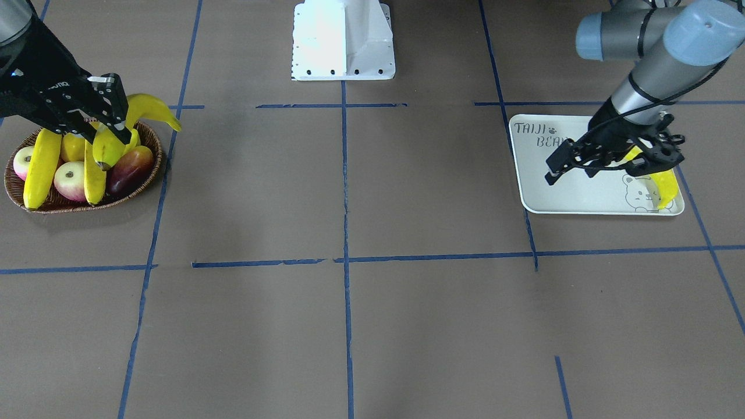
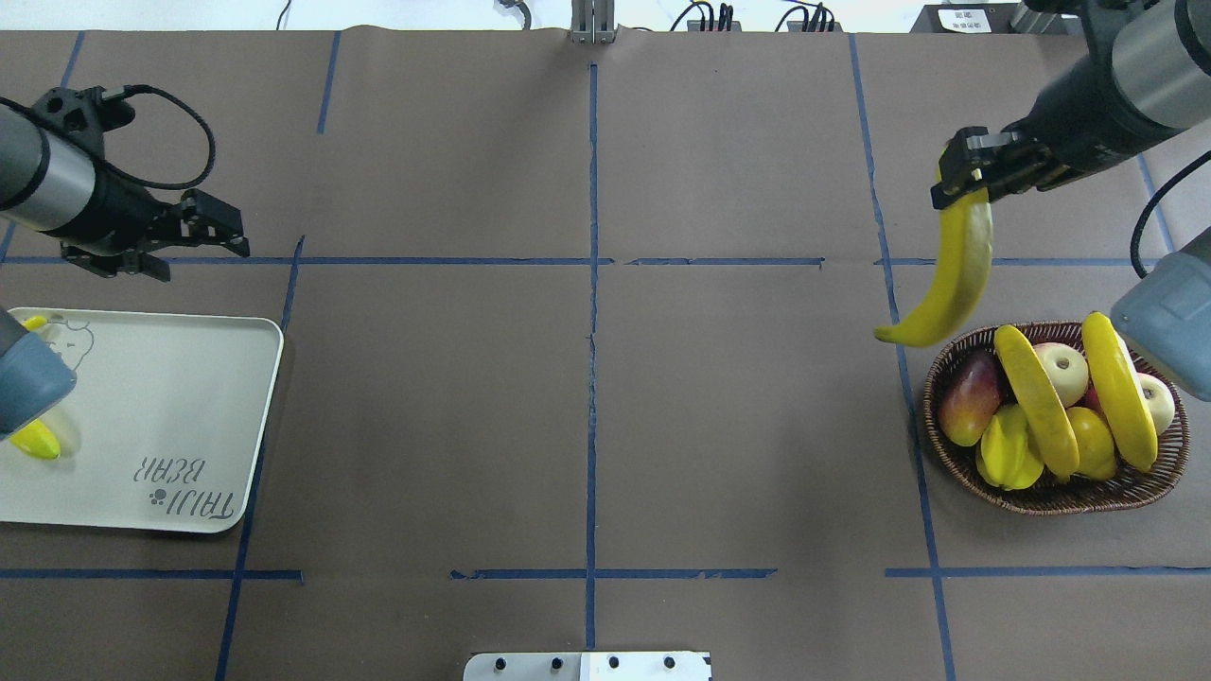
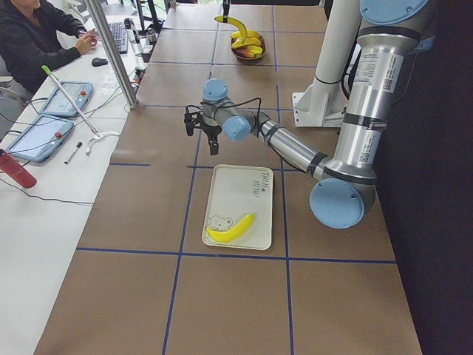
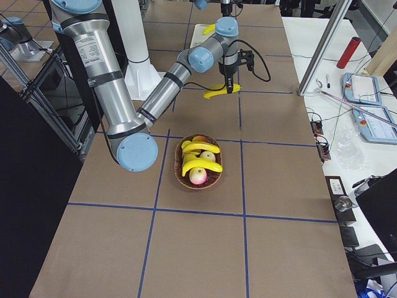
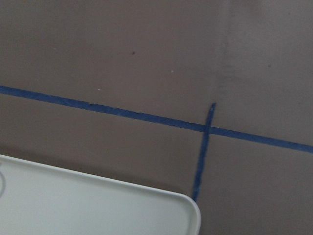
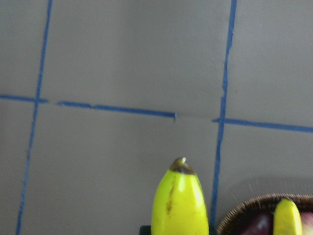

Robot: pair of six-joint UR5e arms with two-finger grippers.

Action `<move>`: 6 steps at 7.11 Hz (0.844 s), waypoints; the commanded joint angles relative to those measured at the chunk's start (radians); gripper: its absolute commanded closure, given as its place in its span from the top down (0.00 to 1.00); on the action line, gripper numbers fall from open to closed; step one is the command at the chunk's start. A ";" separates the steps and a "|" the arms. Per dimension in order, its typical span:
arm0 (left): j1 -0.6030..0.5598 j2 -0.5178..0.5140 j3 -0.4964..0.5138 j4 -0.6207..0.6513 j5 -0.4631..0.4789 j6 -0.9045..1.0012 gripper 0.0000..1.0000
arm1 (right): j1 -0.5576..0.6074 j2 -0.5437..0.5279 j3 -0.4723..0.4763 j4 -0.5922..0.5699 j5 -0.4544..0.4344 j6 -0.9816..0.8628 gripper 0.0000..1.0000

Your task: Transfer all bananas from basket to plate

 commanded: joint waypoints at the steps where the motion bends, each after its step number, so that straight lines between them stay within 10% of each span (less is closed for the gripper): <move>1: 0.061 -0.139 0.010 0.006 -0.019 -0.329 1.00 | -0.257 0.050 -0.002 0.216 -0.526 0.309 0.01; 6: 0.190 -0.377 0.035 -0.063 0.101 -1.185 1.00 | -0.539 0.244 -0.100 0.216 -1.021 0.443 0.00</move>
